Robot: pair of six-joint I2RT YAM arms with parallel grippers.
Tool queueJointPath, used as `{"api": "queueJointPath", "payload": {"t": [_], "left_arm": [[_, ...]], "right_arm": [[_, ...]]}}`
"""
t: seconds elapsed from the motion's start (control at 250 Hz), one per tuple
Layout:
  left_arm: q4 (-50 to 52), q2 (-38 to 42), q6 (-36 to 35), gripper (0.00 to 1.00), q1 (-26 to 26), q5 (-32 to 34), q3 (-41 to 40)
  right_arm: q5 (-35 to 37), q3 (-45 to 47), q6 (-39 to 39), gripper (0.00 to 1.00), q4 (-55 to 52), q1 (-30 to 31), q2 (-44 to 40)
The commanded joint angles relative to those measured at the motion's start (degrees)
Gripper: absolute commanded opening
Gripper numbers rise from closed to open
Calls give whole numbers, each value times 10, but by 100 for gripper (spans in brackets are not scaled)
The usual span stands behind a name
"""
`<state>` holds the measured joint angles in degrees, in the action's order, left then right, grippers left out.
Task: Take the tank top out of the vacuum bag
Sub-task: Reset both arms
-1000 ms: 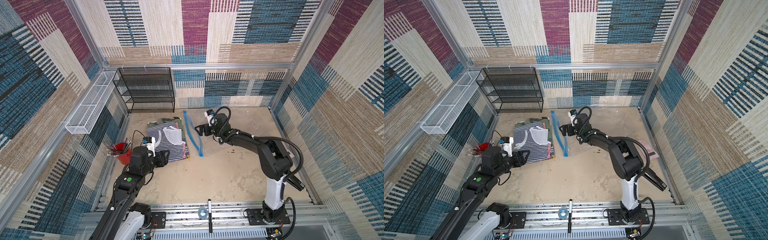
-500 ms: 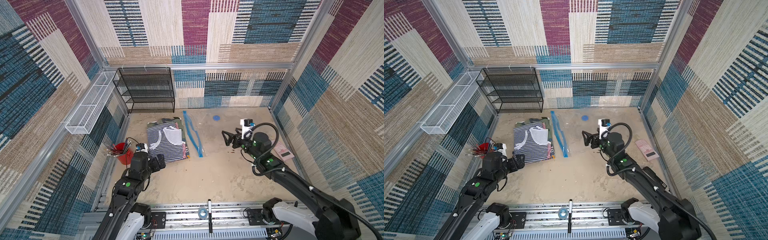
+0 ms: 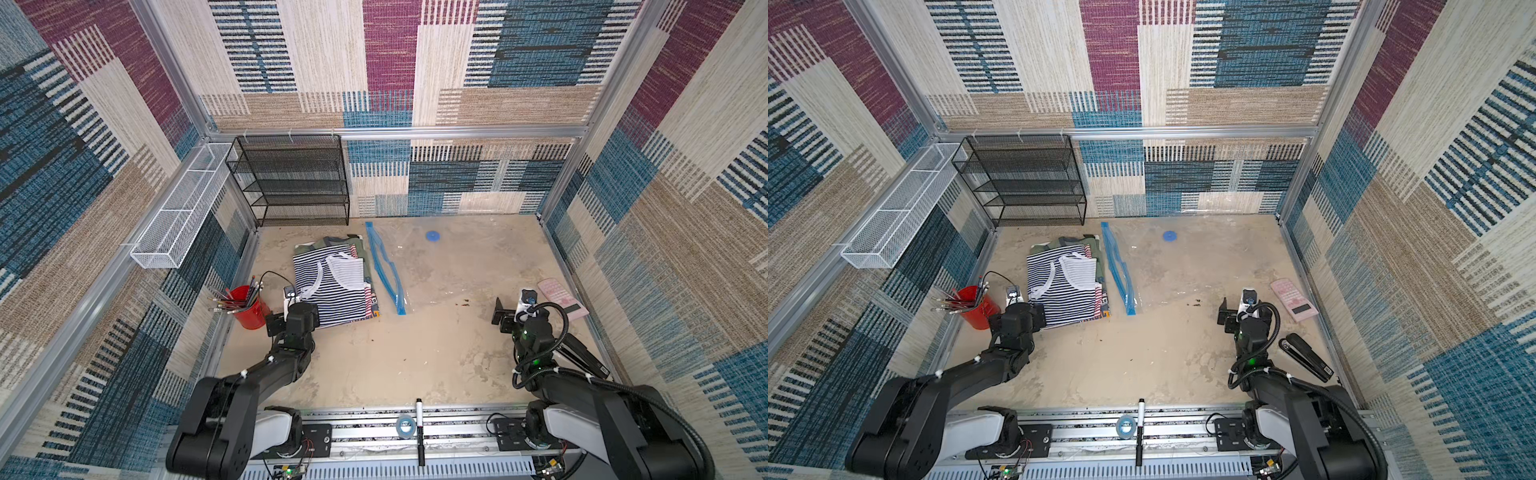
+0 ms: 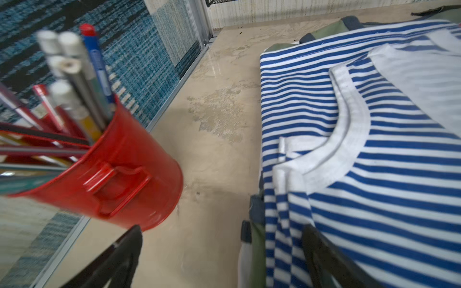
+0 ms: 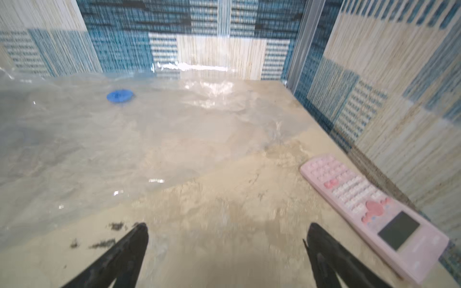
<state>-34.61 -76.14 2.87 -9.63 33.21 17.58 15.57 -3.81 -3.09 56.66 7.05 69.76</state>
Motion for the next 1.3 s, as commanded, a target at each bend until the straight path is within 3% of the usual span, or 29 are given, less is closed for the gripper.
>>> {"api": "queueJointPath", "payload": {"t": [0.0, 0.036, 0.112, 0.156, 0.188, 0.212, 0.28, 0.344, 0.416, 0.524, 0.656, 1.296], "left_arm": [[-164, -68, -35, 100, 29, -72, 26], [-188, -96, -39, 100, 46, -103, 37], [-74, -75, -20, 99, 60, -151, 68], [-133, -92, -23, 99, 68, -184, 41], [-235, -128, -36, 99, 71, -182, 19], [-257, -132, -38, 99, 71, -187, 13], [-122, -97, -34, 99, 74, -234, 49], [-167, -125, -51, 99, 77, -251, 53], [-123, -108, -42, 99, 77, -248, 59], [-161, -116, -45, 99, 77, -244, 47], [-160, -115, -45, 99, 77, -243, 47], [-163, -117, -46, 99, 76, -244, 47]], "right_arm": [[-49, -17, -33, 99, 197, -5, 65], [-78, -25, -29, 99, 214, -12, 93], [-100, -33, -27, 99, 274, -23, 166], [-123, -25, -2, 99, 289, -47, 183], [-131, -27, 7, 99, 311, -57, 199], [-138, -34, 7, 99, 295, -58, 197], [-178, -72, -5, 99, 206, -60, 188], [-157, -77, 12, 99, 198, -68, 189], [-146, -64, 12, 99, 225, -66, 191], [-152, -37, 11, 99, 279, -66, 189], [-199, -58, -9, 99, 234, -66, 188], [-186, -61, 0, 99, 227, -68, 187]]}}
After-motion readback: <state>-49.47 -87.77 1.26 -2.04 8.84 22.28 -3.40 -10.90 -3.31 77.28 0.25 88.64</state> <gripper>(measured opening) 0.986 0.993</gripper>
